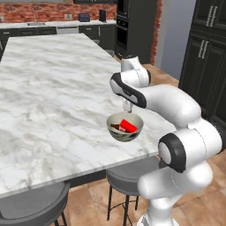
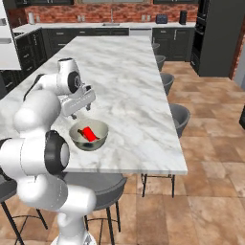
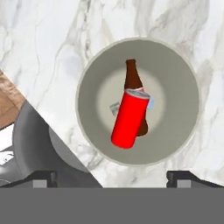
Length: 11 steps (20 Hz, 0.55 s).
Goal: Open the fridge, grab two sodas, and place both sodas inside the bowl with ice on the dining counter.
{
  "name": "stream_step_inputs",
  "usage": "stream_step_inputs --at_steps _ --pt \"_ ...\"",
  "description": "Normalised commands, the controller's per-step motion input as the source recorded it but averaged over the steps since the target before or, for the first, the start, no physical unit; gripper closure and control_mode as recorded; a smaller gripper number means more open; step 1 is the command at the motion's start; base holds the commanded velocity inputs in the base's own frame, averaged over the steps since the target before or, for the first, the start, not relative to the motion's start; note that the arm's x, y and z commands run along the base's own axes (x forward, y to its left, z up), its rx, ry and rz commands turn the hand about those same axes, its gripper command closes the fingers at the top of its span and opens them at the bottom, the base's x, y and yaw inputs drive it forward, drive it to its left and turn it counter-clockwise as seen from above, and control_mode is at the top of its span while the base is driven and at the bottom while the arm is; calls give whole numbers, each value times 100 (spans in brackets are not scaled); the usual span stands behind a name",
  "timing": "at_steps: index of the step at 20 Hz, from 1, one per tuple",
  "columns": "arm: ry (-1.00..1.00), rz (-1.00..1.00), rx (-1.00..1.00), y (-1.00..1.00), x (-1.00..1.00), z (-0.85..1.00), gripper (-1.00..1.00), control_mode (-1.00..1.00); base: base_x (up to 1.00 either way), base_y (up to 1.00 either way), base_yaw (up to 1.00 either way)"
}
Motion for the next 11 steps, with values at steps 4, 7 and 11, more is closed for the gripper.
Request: stream_step_inputs --at_steps 4,7,11 --pt "-11 0 0 0 -29 52 -100 -100 0 0 0" --pt "-11 -1 0 0 -30 43 -100 -100 0 0 0" --pt "-11 -4 1 -10 -39 14 -100 -100 0 0 0"
